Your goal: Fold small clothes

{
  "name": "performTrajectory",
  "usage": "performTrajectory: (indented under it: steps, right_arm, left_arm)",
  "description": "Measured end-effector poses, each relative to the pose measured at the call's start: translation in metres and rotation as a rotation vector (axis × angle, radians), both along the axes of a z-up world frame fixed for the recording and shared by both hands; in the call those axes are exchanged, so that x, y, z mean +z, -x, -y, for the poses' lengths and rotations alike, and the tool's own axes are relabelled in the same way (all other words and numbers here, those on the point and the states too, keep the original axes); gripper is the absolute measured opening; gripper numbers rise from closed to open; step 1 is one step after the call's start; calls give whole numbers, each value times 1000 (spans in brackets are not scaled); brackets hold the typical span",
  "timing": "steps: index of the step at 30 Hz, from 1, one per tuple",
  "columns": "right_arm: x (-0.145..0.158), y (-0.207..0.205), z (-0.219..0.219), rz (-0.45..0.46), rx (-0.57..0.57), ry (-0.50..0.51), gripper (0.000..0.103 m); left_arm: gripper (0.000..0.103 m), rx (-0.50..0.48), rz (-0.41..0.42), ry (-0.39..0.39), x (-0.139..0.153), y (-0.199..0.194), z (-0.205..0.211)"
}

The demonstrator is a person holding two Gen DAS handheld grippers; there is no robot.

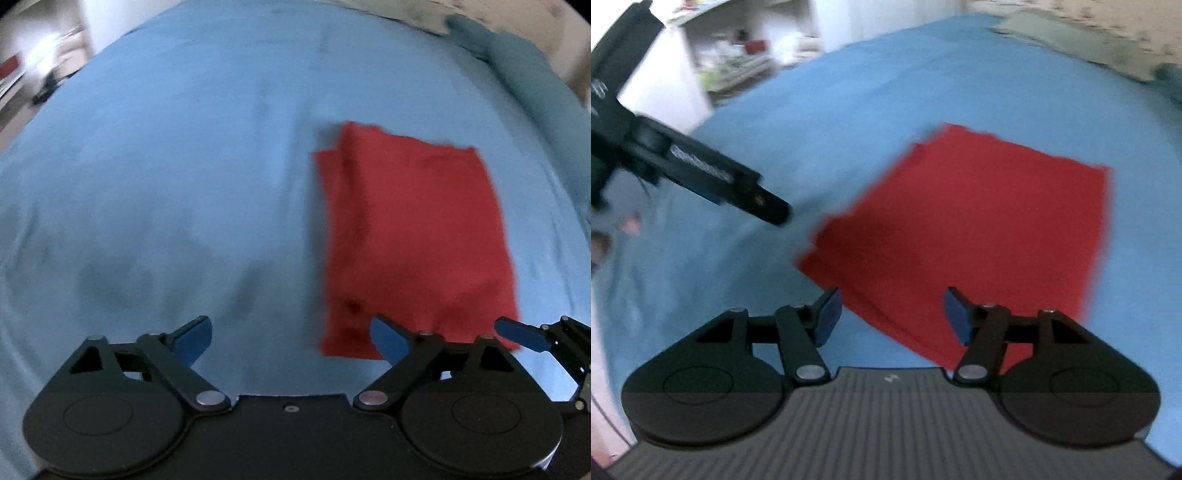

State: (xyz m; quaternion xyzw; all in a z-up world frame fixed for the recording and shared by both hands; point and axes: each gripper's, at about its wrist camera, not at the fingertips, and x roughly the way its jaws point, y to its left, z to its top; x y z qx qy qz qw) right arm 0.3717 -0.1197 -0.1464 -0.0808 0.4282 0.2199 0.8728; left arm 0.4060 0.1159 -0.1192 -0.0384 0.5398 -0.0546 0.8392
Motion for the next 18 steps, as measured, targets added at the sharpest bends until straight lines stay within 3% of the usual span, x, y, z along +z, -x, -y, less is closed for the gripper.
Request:
performTrajectory:
  steps: [2,6,18]
  right_arm:
    - [-3,13,19,8,-59,52,77]
    - [-14,22,45,-22,-139,65,77]
    - [-24,17,63,-21,-229,-5,77]
  left_arm:
    - [82,-56,12,6,-2,1,18]
    - [53,-100,-7,-11,-16,-2,40]
    - [41,-76,-24,-5,-26,-13,44]
